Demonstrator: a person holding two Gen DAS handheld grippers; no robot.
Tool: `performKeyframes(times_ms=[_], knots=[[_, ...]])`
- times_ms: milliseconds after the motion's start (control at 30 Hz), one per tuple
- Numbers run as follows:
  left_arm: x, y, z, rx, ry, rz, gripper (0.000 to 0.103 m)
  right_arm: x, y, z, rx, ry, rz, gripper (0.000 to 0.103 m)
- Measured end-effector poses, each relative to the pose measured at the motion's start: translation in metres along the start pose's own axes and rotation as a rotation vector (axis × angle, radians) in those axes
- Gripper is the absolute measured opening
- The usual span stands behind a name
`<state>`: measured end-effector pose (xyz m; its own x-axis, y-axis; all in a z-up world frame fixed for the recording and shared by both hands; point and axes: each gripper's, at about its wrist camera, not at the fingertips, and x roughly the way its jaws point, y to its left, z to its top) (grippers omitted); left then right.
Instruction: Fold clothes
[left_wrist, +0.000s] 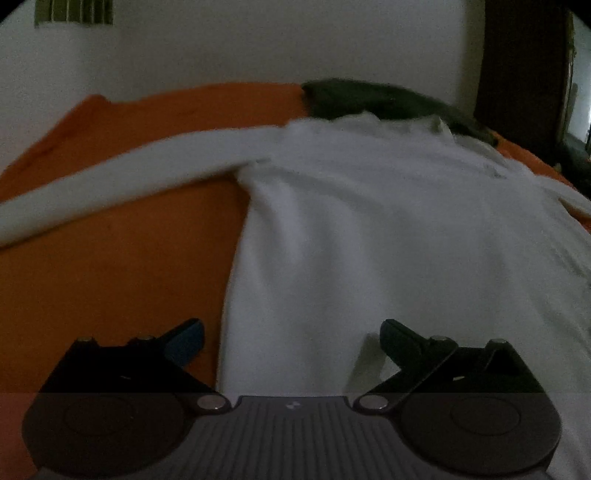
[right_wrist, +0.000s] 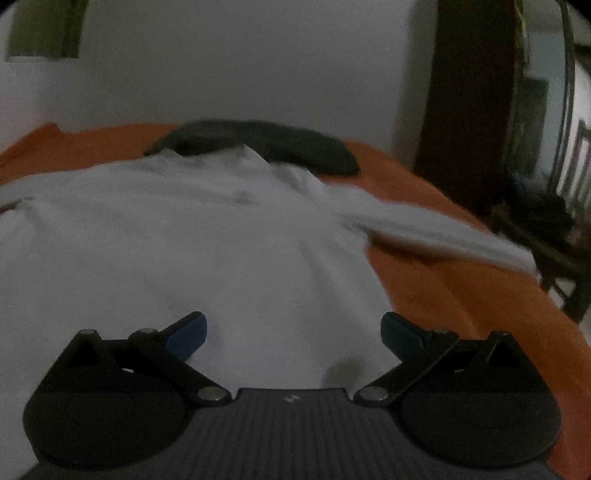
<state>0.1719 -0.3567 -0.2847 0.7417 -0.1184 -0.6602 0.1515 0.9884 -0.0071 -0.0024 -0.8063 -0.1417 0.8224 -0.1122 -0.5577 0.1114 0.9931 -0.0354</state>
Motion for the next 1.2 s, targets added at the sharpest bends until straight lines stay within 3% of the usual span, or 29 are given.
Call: performKeyframes(times_ms=[100,167,200,267,433,600,667,767,833,900,1000,1067,1100,1200], knots=[[-0.007,-0.015,-0.006,0.093,-0.030,0.052,0.103,0.004,-0.016,-0.003,0.052,0.074,0.030,0.101],[-0.014,-0.022,-0.006,0.161,0.002,0.055,0.103,0.000,-0.022,-0.007,0.095,0.105,0.066,0.100],[-0.013,-0.020,-0.006,0.151,0.047,0.021,0.102,-0.004,-0.023,-0.009,0.116,0.111,0.090,0.100],[-0.013,-0.012,-0.011,0.074,0.087,-0.010,0.103,-0.017,-0.018,-0.015,0.037,0.091,0.077,0.100],[-0.024,-0.003,-0.024,0.033,0.078,-0.041,0.103,-0.049,-0.005,-0.030,-0.156,0.042,0.046,0.099],[-0.029,0.002,-0.032,0.022,0.067,-0.064,0.103,-0.036,-0.050,-0.034,0.146,0.130,0.087,0.099],[-0.030,0.001,-0.024,0.071,0.083,-0.069,0.103,-0.034,-0.056,-0.029,0.185,0.126,0.088,0.099],[-0.037,-0.004,-0.002,0.173,0.035,-0.065,0.102,-0.035,-0.046,-0.007,0.091,0.052,0.017,0.099],[-0.029,-0.014,0.022,0.174,-0.044,-0.146,0.102,-0.037,-0.035,0.014,0.017,-0.033,-0.009,0.101],[-0.020,-0.024,0.047,0.175,-0.123,-0.227,0.103,-0.029,-0.024,0.034,0.022,-0.131,0.042,0.103],[-0.008,-0.038,0.083,0.176,-0.242,-0.349,0.103,0.008,0.000,0.067,0.147,-0.196,0.268,0.103],[0.005,-0.050,0.106,0.168,-0.309,-0.420,0.103,0.046,0.023,0.076,0.256,-0.186,0.381,0.103],[0.024,-0.060,0.110,0.136,-0.297,-0.412,0.103,0.063,0.035,0.076,0.282,-0.186,0.396,0.103],[0.041,-0.047,0.103,0.045,-0.268,-0.353,0.103,0.098,0.064,0.067,0.240,-0.202,0.306,0.103]])
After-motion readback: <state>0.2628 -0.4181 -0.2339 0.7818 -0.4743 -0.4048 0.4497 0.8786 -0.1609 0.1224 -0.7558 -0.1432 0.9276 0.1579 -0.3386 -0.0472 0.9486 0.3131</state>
